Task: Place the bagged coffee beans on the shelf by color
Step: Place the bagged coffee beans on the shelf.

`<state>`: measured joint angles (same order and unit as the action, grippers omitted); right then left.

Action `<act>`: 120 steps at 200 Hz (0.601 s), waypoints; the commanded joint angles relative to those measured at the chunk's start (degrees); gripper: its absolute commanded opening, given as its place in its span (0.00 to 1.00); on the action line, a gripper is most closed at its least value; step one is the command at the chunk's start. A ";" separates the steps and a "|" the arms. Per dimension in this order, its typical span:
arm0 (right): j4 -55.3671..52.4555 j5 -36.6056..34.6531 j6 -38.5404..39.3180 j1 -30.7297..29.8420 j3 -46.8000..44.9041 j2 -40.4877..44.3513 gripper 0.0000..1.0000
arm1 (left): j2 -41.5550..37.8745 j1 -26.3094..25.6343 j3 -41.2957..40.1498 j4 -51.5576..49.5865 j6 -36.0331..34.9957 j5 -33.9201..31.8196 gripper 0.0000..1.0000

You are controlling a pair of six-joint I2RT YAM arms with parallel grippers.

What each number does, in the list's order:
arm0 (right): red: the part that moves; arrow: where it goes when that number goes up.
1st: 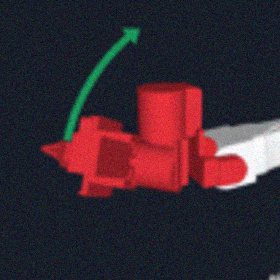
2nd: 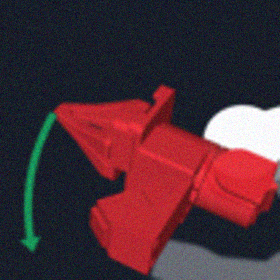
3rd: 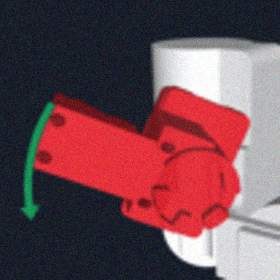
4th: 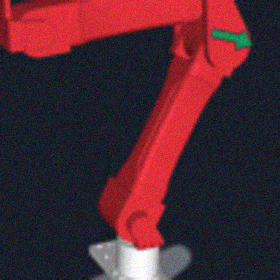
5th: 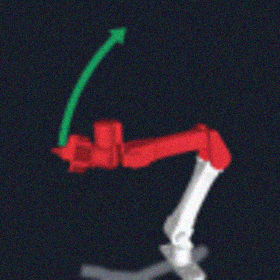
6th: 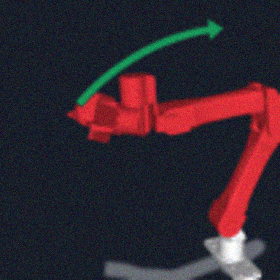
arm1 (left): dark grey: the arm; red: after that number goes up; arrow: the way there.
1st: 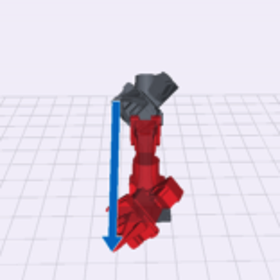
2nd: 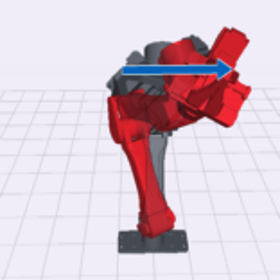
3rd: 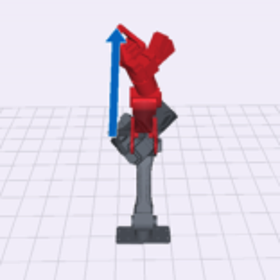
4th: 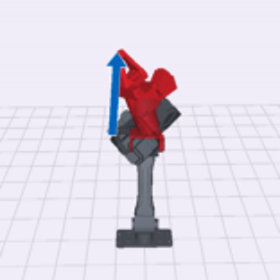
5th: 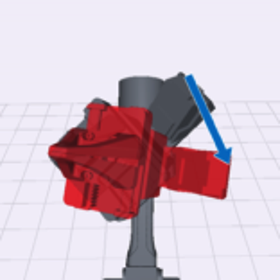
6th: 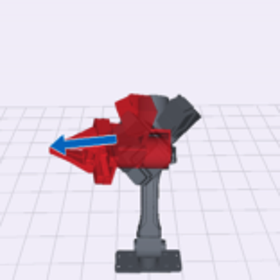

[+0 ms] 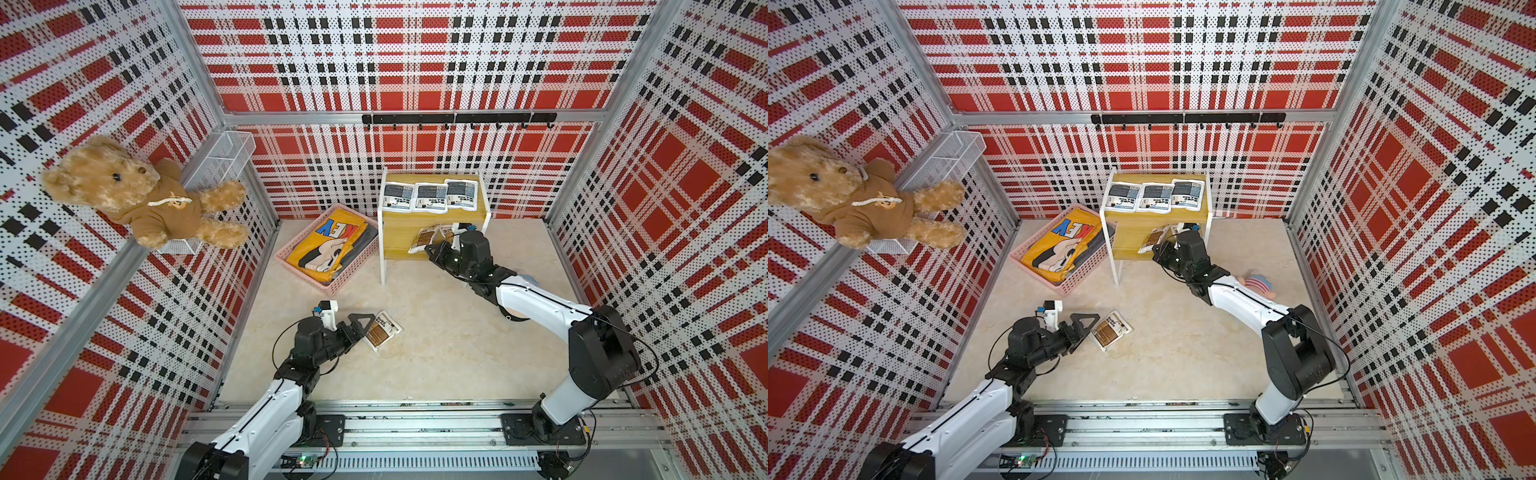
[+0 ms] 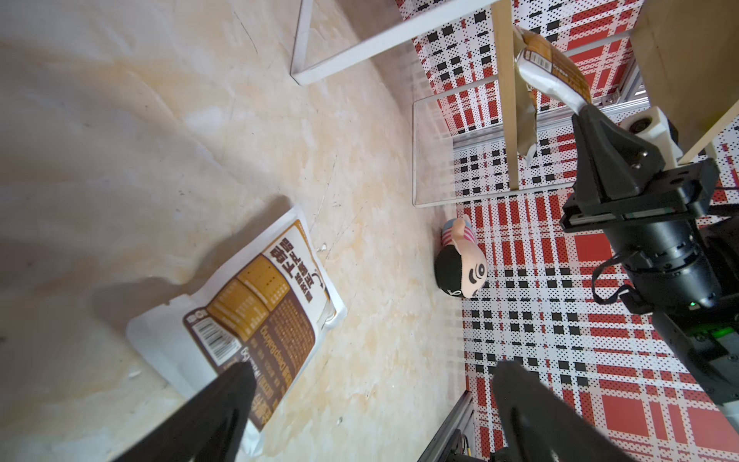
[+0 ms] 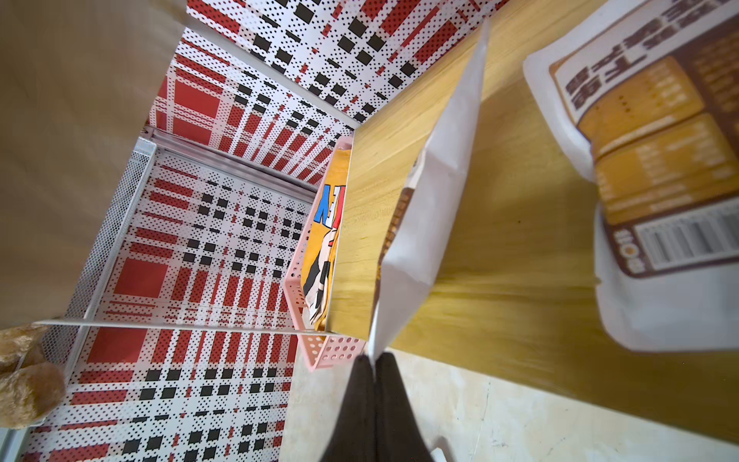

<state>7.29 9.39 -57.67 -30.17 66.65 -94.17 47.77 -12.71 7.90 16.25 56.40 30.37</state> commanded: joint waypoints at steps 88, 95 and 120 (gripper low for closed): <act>-3.24 -1.31 0.80 1.08 0.39 0.53 0.24 | -0.58 0.89 -1.02 0.84 -1.04 1.09 0.99; -3.20 -1.64 0.80 1.08 0.33 0.73 0.27 | -0.70 0.93 -0.98 0.82 -0.95 1.09 0.99; -3.16 -2.64 0.67 1.06 -0.37 1.83 0.30 | -1.41 0.93 -1.21 0.57 -0.72 1.01 0.99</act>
<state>4.69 8.47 -57.52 -29.45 67.07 -94.85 47.46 -12.23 7.64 16.25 56.31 31.05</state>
